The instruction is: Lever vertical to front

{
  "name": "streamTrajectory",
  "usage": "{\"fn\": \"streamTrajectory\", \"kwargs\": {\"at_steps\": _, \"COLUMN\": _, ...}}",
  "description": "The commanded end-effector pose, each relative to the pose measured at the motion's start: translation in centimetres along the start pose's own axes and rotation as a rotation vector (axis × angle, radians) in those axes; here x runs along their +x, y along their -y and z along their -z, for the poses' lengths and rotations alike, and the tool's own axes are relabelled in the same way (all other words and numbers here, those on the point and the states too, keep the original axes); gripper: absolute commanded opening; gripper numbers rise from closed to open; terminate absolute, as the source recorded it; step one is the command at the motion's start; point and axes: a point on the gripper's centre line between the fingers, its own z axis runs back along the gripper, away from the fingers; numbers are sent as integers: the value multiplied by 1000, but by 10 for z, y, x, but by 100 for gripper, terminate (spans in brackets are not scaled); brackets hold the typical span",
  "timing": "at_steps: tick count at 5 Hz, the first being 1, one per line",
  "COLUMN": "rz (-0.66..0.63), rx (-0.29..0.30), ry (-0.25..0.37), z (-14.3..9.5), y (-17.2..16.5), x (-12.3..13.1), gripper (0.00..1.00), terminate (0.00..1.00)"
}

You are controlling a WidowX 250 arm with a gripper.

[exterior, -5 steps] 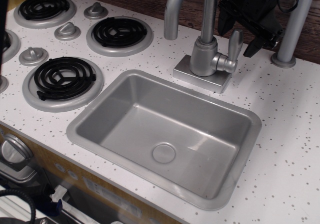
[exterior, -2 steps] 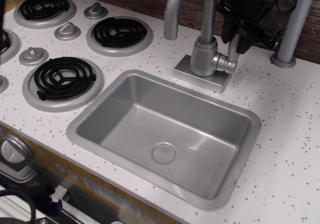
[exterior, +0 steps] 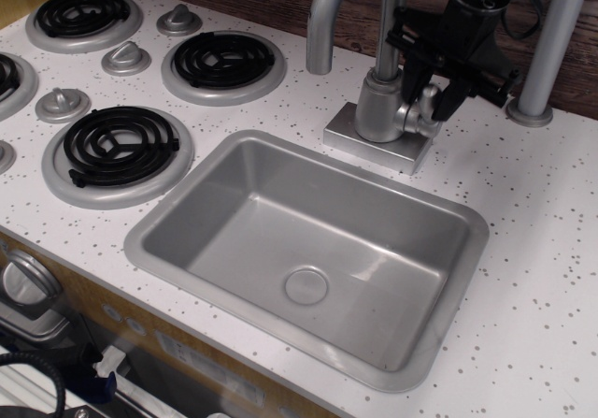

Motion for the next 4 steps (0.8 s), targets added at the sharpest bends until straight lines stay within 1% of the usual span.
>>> {"fn": "streamTrajectory", "kwargs": {"at_steps": 1, "rz": -59, "rx": -54, "ry": 1, "z": 13, "y": -11, "x": -7, "gripper": 0, "terminate": 0}}
{"fn": "streamTrajectory", "kwargs": {"at_steps": 2, "rz": -76, "rx": -75, "ry": 21, "z": 21, "y": -10, "x": -12, "gripper": 0, "terminate": 0}}
{"fn": "streamTrajectory", "kwargs": {"at_steps": 3, "rz": -79, "rx": -74, "ry": 29, "z": 22, "y": -9, "x": -14, "gripper": 0, "terminate": 0}}
{"fn": "streamTrajectory", "kwargs": {"at_steps": 4, "rz": -83, "rx": -33, "ry": 18, "z": 9, "y": -9, "x": -17, "gripper": 100, "terminate": 0}}
